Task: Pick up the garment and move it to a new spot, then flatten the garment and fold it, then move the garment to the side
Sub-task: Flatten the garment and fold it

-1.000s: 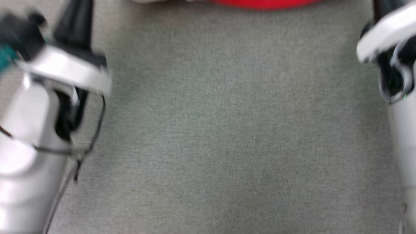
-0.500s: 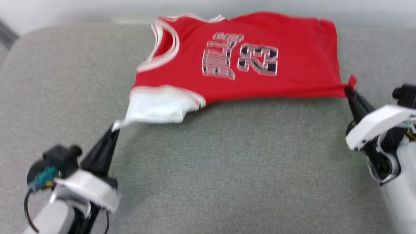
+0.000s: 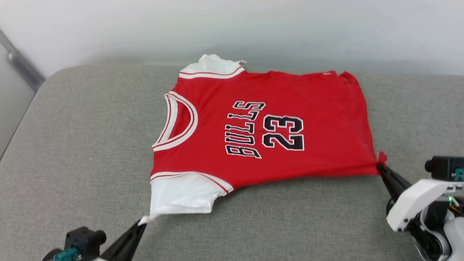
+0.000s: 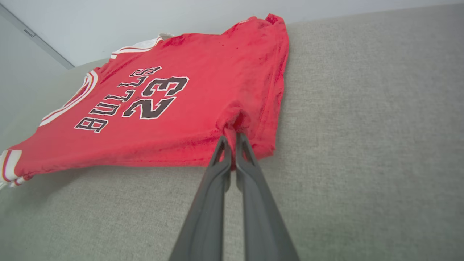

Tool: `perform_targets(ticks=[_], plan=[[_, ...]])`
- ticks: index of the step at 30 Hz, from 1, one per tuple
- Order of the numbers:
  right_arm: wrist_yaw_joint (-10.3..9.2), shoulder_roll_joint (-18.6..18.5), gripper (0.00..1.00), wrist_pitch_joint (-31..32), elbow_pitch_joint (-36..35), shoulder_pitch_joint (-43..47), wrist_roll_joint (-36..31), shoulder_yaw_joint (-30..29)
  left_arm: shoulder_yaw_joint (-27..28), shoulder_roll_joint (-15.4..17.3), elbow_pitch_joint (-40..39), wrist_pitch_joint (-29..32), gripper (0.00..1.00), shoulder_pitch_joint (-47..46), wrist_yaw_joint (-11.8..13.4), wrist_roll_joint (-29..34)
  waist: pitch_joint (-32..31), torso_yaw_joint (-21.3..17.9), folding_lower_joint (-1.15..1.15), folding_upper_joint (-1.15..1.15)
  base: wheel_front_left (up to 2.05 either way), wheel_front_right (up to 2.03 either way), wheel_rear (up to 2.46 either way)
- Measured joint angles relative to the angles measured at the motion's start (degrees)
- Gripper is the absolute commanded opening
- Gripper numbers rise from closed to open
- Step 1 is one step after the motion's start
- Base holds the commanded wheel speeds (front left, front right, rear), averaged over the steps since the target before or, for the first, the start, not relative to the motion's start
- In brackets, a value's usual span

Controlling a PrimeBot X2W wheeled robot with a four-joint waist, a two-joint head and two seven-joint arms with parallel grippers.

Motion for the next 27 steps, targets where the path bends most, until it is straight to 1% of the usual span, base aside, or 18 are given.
perform_targets(ticks=[8,15,20,24,27], plan=[[0.0,-3.2,0.0,7.3,-7.2,11.1,3.5,-1.2,-0.8,3.5,-4.8,4.3,0.0,6.9,0.3,-3.1,-3.4,-0.1,0.0,0.0,0.0,0.0,0.0],[0.0,-3.5,0.0,14.4,-13.9,20.0,4.7,-3.9,-2.3,6.2,-8.3,7.9,0.0,11.9,-1.0,-6.3,-4.6,-0.7,0.0,0.0,0.0,0.0,0.0],[0.0,-2.5,0.0,16.5,-17.8,21.3,4.2,-6.4,-1.6,6.1,-9.4,6.7,0.0,11.5,-1.0,-6.2,-4.2,-1.4,0.01,0.0,0.0,0.0,0.0],[0.0,-1.4,0.0,18.0,-20.2,20.9,4.0,-7.8,0.2,5.2,-10.3,4.9,0.0,9.4,-0.5,-6.4,-3.5,-2.2,0.01,0.0,0.0,0.0,0.0],[0.0,-1.2,0.0,19.0,-21.9,20.0,3.5,-8.4,1.4,5.4,-11.0,4.2,0.0,7.4,-0.5,-5.9,-2.6,-2.7,0.01,0.0,0.0,0.0,0.0]])
